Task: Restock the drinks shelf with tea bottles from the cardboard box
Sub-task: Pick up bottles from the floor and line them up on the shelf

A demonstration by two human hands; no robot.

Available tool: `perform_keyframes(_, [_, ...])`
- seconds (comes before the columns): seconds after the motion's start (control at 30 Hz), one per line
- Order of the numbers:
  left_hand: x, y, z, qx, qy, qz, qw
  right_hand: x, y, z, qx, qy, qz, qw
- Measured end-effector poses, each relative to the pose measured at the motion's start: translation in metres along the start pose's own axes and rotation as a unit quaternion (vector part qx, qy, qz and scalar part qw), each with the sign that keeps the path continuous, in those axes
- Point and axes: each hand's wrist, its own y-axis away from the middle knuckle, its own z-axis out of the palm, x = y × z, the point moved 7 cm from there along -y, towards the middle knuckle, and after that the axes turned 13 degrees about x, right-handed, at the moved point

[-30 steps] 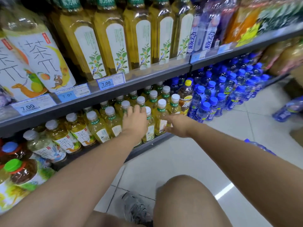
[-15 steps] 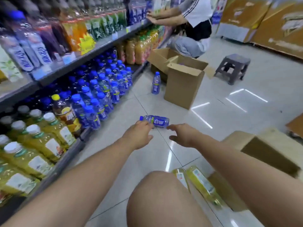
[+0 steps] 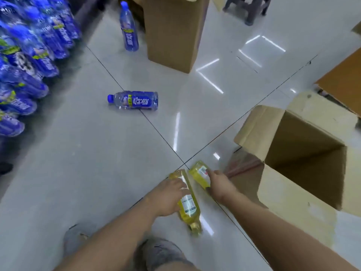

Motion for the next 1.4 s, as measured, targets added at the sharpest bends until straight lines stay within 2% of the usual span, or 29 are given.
perform_keyframes(0.1, [0.017,-0.005,0.043,-0.086,-0.062,0.093,0.99,0.014,-0.016,0.027,0.017,-0.023,0.048,0.998])
perform_keyframes(0.17, [0.025,-0.01,0.056,-0.1,-0.098,0.145,0.979,0.024,-0.021,0.041,0.028,-0.019,0.066,0.997])
perform_keyframes(0.27, [0.022,-0.013,0.067,-0.14,-0.165,0.167,0.962,0.032,-0.028,0.051,0.059,-0.01,0.087,0.994])
perform_keyframes(0.33, [0.02,-0.019,0.071,-0.111,-0.167,0.168,0.965,0.033,-0.035,0.053,0.086,-0.032,0.096,0.991])
perform_keyframes(0.47, [0.014,-0.028,0.064,-0.04,-0.138,0.137,0.98,0.029,-0.041,0.06,0.068,-0.053,0.115,0.99])
perform_keyframes(0.7, [-0.045,0.0,0.037,0.016,-0.166,0.046,0.985,-0.02,-0.063,0.065,0.088,-0.089,0.101,0.987])
perform_keyframes(0.87, [-0.101,0.019,0.031,-0.047,-0.22,-0.015,0.974,-0.073,-0.081,0.072,0.093,-0.156,0.063,0.981])
perform_keyframes(0.93, [-0.115,0.03,0.031,-0.044,-0.218,-0.043,0.974,-0.089,-0.081,0.075,0.082,-0.182,0.037,0.979])
perform_keyframes(1.03, [-0.111,0.053,0.035,-0.052,-0.202,-0.035,0.977,-0.091,-0.068,0.085,0.048,-0.183,0.029,0.981])
perform_keyframes(1.1, [-0.091,0.068,0.028,0.013,-0.165,-0.008,0.986,-0.079,-0.051,0.093,0.033,-0.176,0.057,0.982])
perform_keyframes(1.13, [-0.082,0.074,0.024,0.076,-0.14,-0.016,0.987,-0.071,-0.041,0.097,0.022,-0.185,0.077,0.98])
perform_keyframes(1.17, [-0.078,0.082,0.022,0.137,-0.115,-0.061,0.982,-0.062,-0.032,0.102,0.008,-0.195,0.1,0.976])
perform_keyframes(1.2, [-0.08,0.091,0.022,0.177,-0.076,-0.15,0.97,-0.053,-0.023,0.108,-0.006,-0.201,0.121,0.972])
perform_keyframes(1.23, [-0.085,0.1,0.027,0.183,-0.02,-0.262,0.947,-0.044,-0.016,0.114,-0.022,-0.194,0.143,0.97])
perform_keyframes(1.3, [-0.092,0.112,0.054,0.105,0.105,-0.462,0.874,-0.03,-0.008,0.123,-0.035,-0.163,0.168,0.972])
perform_keyframes(1.4, [-0.09,0.108,0.086,0.097,0.293,-0.584,0.751,-0.029,-0.006,0.127,-0.03,-0.159,0.157,0.974])
